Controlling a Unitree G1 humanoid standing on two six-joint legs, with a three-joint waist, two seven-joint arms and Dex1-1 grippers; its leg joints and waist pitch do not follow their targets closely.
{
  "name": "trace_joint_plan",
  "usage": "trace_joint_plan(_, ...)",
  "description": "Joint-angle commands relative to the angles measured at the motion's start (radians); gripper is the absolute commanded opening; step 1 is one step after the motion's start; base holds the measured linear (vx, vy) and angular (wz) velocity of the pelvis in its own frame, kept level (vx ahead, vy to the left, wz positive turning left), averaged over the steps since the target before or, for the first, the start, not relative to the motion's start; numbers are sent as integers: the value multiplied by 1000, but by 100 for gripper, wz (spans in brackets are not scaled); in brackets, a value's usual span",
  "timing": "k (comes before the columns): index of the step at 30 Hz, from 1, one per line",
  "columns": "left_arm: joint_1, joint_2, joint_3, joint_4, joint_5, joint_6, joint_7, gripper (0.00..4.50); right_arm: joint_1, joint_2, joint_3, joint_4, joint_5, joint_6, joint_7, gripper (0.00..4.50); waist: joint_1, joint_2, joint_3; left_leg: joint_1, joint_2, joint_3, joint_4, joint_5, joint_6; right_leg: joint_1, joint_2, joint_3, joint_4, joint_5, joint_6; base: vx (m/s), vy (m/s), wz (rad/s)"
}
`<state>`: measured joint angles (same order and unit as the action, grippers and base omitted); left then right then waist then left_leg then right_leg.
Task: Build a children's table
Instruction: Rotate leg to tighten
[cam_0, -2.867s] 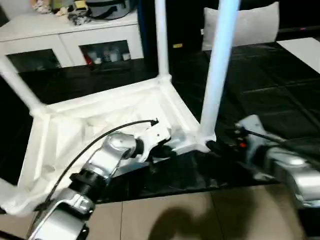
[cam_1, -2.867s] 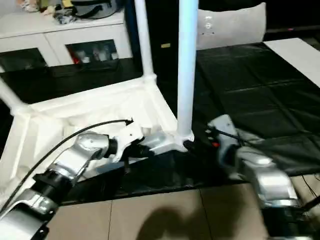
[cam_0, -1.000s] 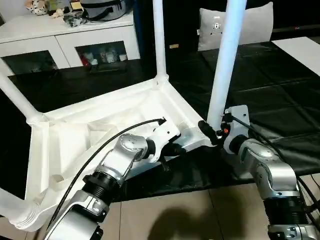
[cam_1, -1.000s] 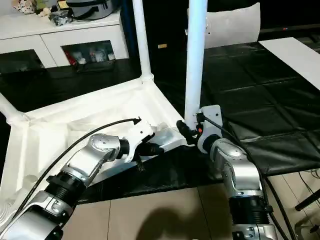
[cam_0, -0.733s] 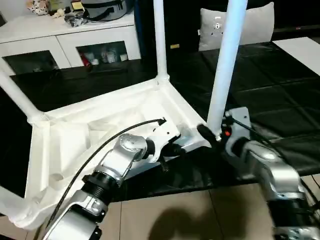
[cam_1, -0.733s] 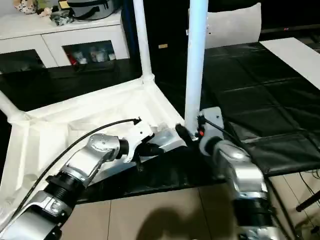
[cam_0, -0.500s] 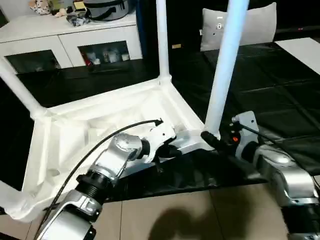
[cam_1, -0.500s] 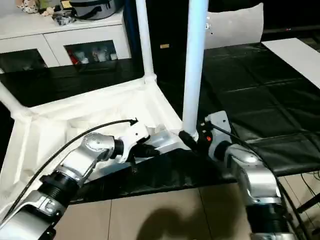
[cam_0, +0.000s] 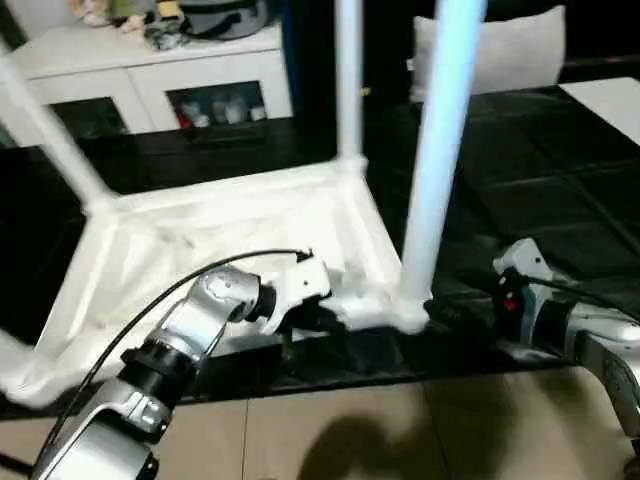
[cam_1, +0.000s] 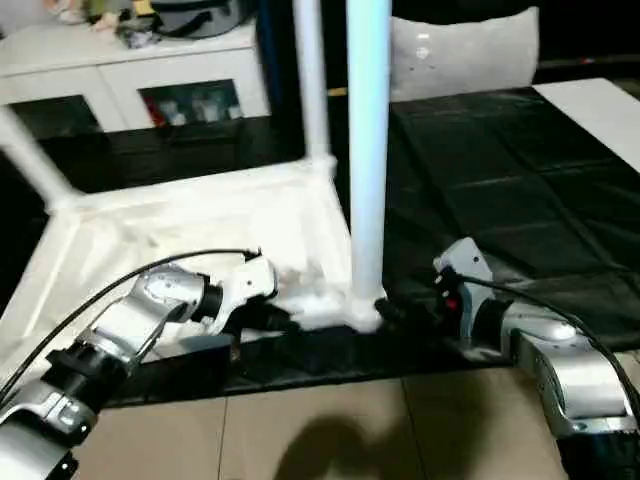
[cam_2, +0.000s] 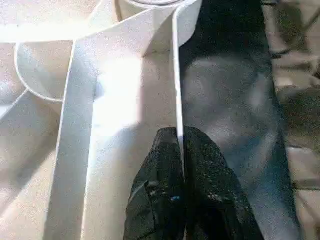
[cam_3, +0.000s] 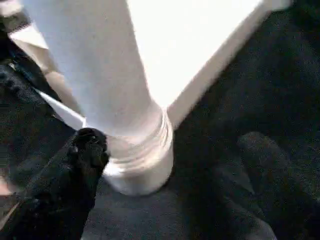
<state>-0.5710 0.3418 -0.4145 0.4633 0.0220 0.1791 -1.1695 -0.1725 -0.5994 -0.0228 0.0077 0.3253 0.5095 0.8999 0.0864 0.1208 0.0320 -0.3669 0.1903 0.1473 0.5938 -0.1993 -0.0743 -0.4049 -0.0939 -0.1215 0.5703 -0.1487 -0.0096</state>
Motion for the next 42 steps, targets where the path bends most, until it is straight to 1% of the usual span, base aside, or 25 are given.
trace_joint_plan(1,6,6,-39,-24,6,-8,-50,0,6,-3,20,-37,24,-14,30,447,5,-28,-59,-3,25,4,-62,-161,110,59,-54,43,-78,-397,-122,0,0,0)
trace_joint_plan(4,8,13,-45,-29,4,-7,-68,0,10,-8,23,-43,39,-16,68,447,10,-29,-60,-5,27,3,-63,-152,109,61,-55,43,-73,-378,-129,0,0,0)
trace_joint_plan(5,8,13,-45,-29,4,-7,-68,0,10,-8,23,-43,39,-16,68,430,10,-29,-61,-5,27,3,-62,-150,110,61,-55,43,-73,-373,-130,0,0,0)
trace_joint_plan(6,9,12,-43,-28,4,-9,-69,0,11,-9,22,-46,53,-8,86,430,11,-34,-60,-6,26,4,-62,-149,114,61,-54,43,-73,-371,-131,0,0,0)
trace_joint_plan(7,9,13,-43,-31,3,-8,-74,0,11,-11,24,-49,61,-3,96,430,13,-32,-59,-6,26,4,-62,-148,113,61,-55,43,-73,-378,-128,0,0,0)
trace_joint_plan(10,11,17,-43,-37,0,-5,-81,0,11,-13,26,-51,68,-2,109,396,16,-31,-59,-5,26,4,-62,-149,110,60,-55,43,-76,-398,-118,0,0,0)
trace_joint_plan(12,12,19,-42,-40,-1,-3,-84,0,8,-10,29,-49,73,-1,121,393,17,-32,-59,-4,26,4,-62,-152,107,60,-55,43,-75,-402,-116,0,0,0)
trace_joint_plan(13,13,19,-42,-42,-1,-1,-84,0,5,-9,32,-44,73,-2,124,371,19,-38,-59,-6,25,4,-62,-143,107,60,-55,44,-74,-398,-116,0,0,0)
trace_joint_plan(14,14,20,-43,-44,-2,1,-85,0,1,-7,35,-37,74,-4,128,359,19,-36,-59,-5,25,4,-62,-142,107,59,-55,43,-75,-402,-115,0,0,0)
trace_joint_plan(15,16,21,-43,-46,-3,2,-85,0,-3,-4,38,-31,78,-5,133,359,19,-39,-60,-5,25,5,-62,-142,108,59,-55,43,-76,-402,-114,0,0,0)
trace_joint_plan(18,19,22,-42,-51,-3,5,-86,0,-9,1,41,-24,85,-6,143,339,21,-37,-60,-6,26,4,-61,-136,109,59,-55,44,-74,-395,-116,0,0,0)
trace_joint_plan(19,20,22,-42,-51,-2,5,-86,0,-9,2,43,-23,88,-5,146,318,22,-37,-60,-6,26,4,-61,-134,109,59,-55,44,-74,-395,-116,0,0,0)
trace_joint_plan(24,21,20,-43,-49,2,7,-80,0,-6,11,49,-36,102,8,154,298,24,-37,-60,-6,26,5,-61,-130,111,59,-55,44,-74,-394,-113,0,0,0)
trace_joint_plan(25,21,19,-44,-48,2,8,-79,0,-3,13,51,-39,105,9,154,275,24,-36,-60,-5,26,5,-61,-131,110,59,-54,43,-74,-394,-113,0,0,0)
trace_joint_plan(27,21,17,-45,-46,3,8,-77,0,1,16,54,-45,107,10,154,268,24,-35,-60,-5,25,5,-61,-135,107,59,-54,43,-75,-396,-111,0,0,0)
trace_joint_plan(32,15,-3,-35,-43,2,27,-44,0,9,54,62,-52,92,12,100,219,23,-35,-59,-6,23,5,-62,-137,100,59,-54,42,-77,-412,-105,0,0,0)
trace_joint_plan(33,11,-16,-26,-41,2,43,-19,0,1,78,60,-42,77,20,52,214,20,-36,-55,-6,21,5,-63,-152,92,58,-53,41,-81,-442,-97,0,0,0)
trace_joint_plan(35,4,-41,-8,-33,1,61,31,0,-14,113,56,-21,47,12,-19,208,11,-34,-50,0,16,6,-64,-192,73,52,-52,36,-91,-518,-75,0,0,0)
trace_joint_plan(36,2,-47,-3,-32,0,65,40,0,-18,120,53,-16,45,15,-30,206,11,-34,-50,0,16,6,-64,-192,73,52,-52,36,-91,-518,-75,0,0,0)
trace_joint_plan(37,-5,-72,16,-24,-5,82,84,0,-36,156,39,7,40,32,-96,204,0,-35,-48,0,12,5,-64,-220,60,52,-50,30,-98,-561,-56,0,0,0)
trace_joint_plan(38,-7,-81,23,-22,-6,89,100,0,-43,168,34,15,38,37,-118,202,-5,-34,-48,2,10,5,-63,-229,57,50,-49,28,-101,-573,-51,0,0,0)
trace_joint_plan(39,-18,-128,52,-12,-13,125,175,0,-72,227,16,41,23,67,-224,201,-12,-28,-45,1,7,3,-62,-250,53,49,-49,23,-106,-603,-37,0,0,0)
trace_joint_plan(40,-19,-130,54,-12,-14,128,179,0,-74,230,15,43,22,69,-231,200,-21,-30,-45,3,6,0,-62,-266,46,49,-47,17,-109,-608,-32,0,0,0)
trace_joint_plan(41,-27,-178,76,-6,-15,173,256,0,-100,288,5,65,-6,106,-345,200,-33,-28,-46,3,6,-2,-63,-279,43,48,-46,15,-111,-599,-32,0,0,0)
trace_joint_plan(42,-27,-179,76,-6,-15,174,257,0,-101,289,5,65,-7,107,-348,200,-33,-28,-46,3,6,-2,-63,-279,43,48,-46,15,-111,-599,-32,0,0,0)
